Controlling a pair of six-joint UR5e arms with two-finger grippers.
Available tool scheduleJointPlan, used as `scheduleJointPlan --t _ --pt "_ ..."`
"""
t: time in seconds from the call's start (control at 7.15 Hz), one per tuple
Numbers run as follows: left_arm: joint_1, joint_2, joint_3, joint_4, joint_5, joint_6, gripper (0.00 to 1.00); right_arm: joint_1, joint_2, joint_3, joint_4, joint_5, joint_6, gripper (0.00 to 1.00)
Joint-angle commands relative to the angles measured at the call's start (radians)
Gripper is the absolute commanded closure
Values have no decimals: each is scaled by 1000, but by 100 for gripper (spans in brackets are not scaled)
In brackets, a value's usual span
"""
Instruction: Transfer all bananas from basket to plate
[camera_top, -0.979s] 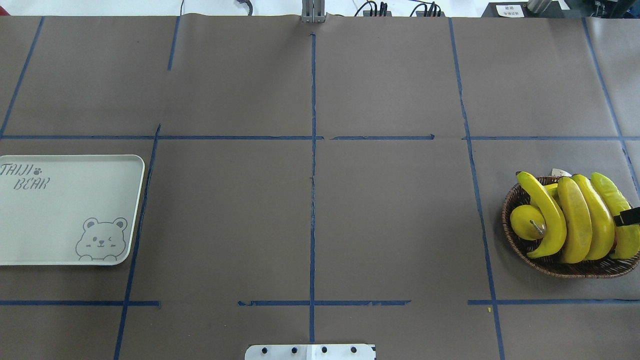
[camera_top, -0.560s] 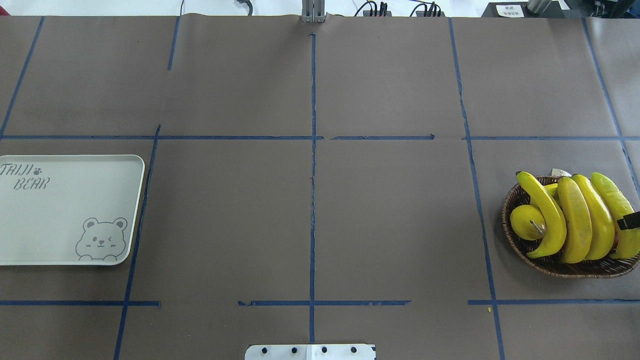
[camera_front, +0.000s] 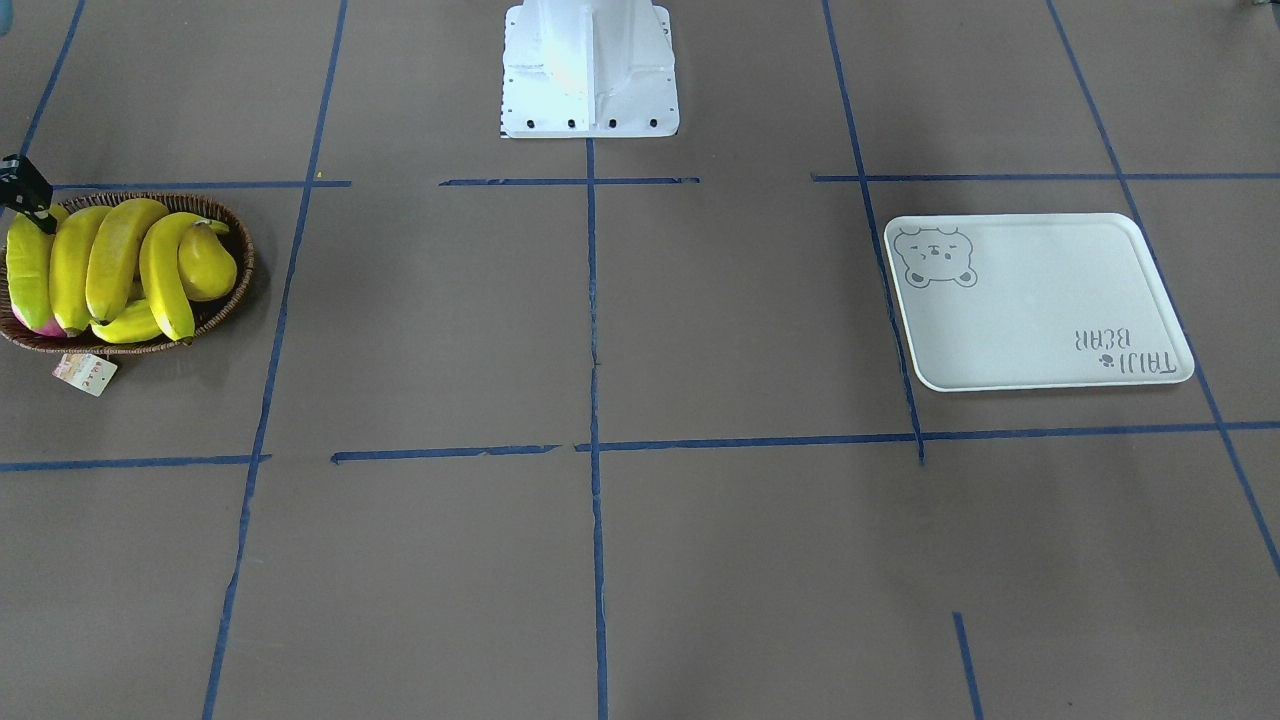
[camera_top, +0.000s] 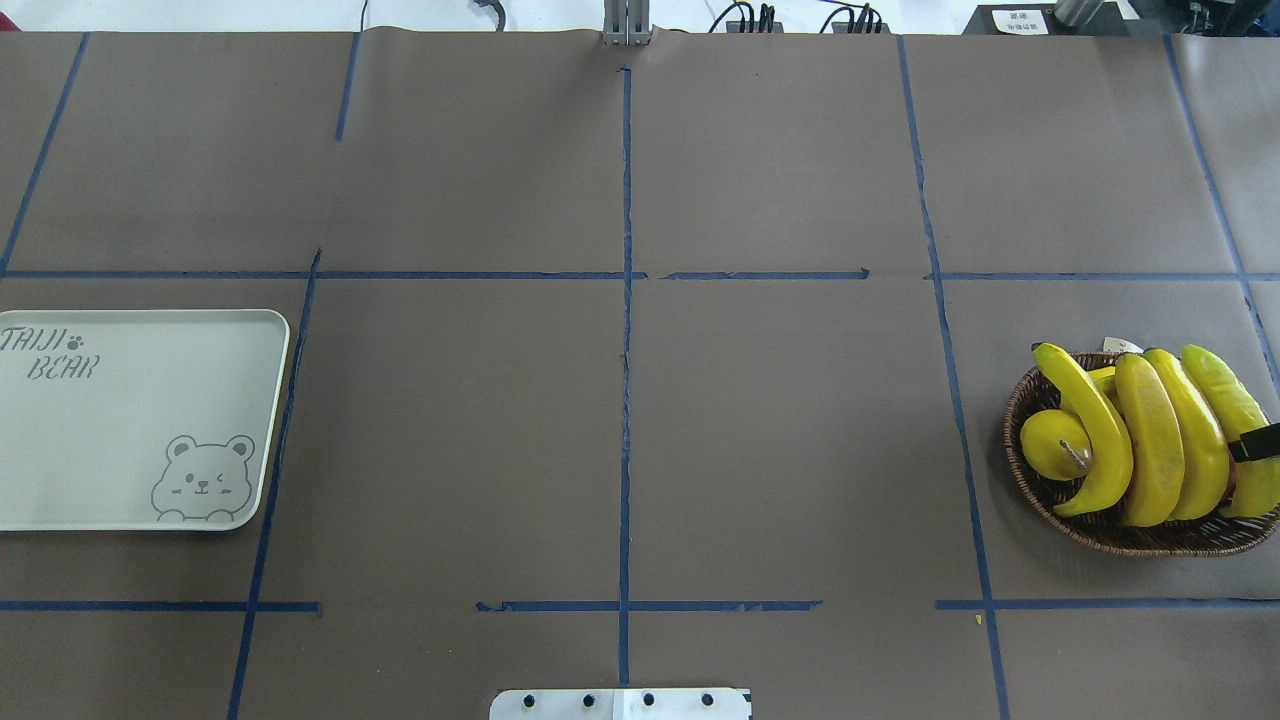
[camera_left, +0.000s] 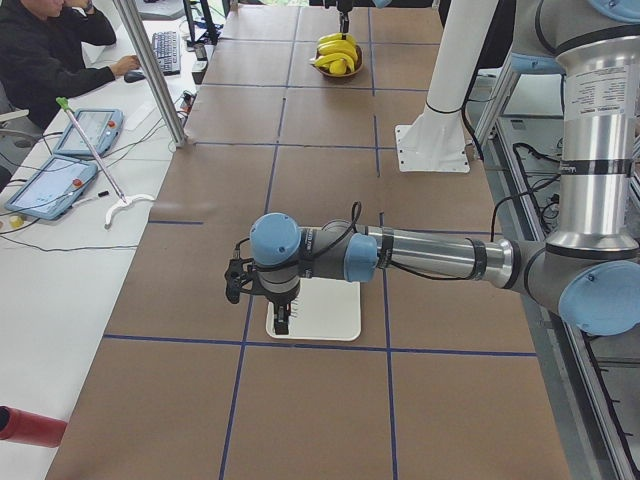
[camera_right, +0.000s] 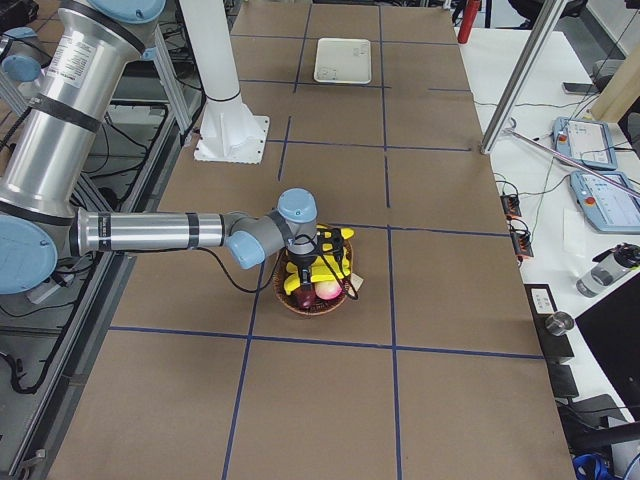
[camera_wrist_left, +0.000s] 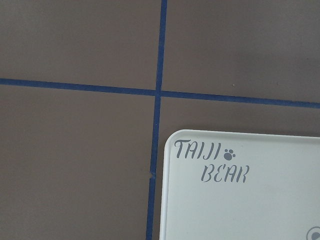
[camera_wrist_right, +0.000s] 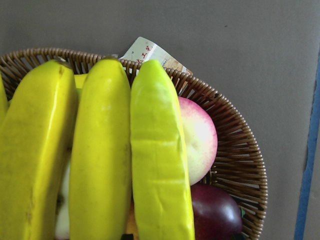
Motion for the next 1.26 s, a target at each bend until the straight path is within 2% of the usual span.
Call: scheduleJointPlan --t 0.0,0.14,0.28,0.42,0.56,0.7,0.84,0.98,1.12 --pt "-1 0 0 -1 0 -6 0 -8 0 -8 0 0 0 34" --pt "0 0 0 -1 0 -6 0 -10 0 -10 0 0 0 38" --pt "0 0 0 -1 -2 -6 0 -8 0 -11 1 0 -2 56" --pt "0 0 0 -1 0 -4 0 -8 -1 -11 3 2 -6 79" --pt "0 0 0 -1 0 -6 0 -8 -1 -10 6 2 -10 97" --pt "0 0 0 -1 0 -6 0 -2 -6 6 6 6 -14 100" --pt "0 -3 0 -1 0 -6 0 46 -24 19 4 72 -49 100" --pt "0 -8 1 -1 0 -6 0 156 -43 24 -8 180 -138 100" --pt "0 -9 0 -1 -2 -6 0 224 -61 30 -19 236 -178 100"
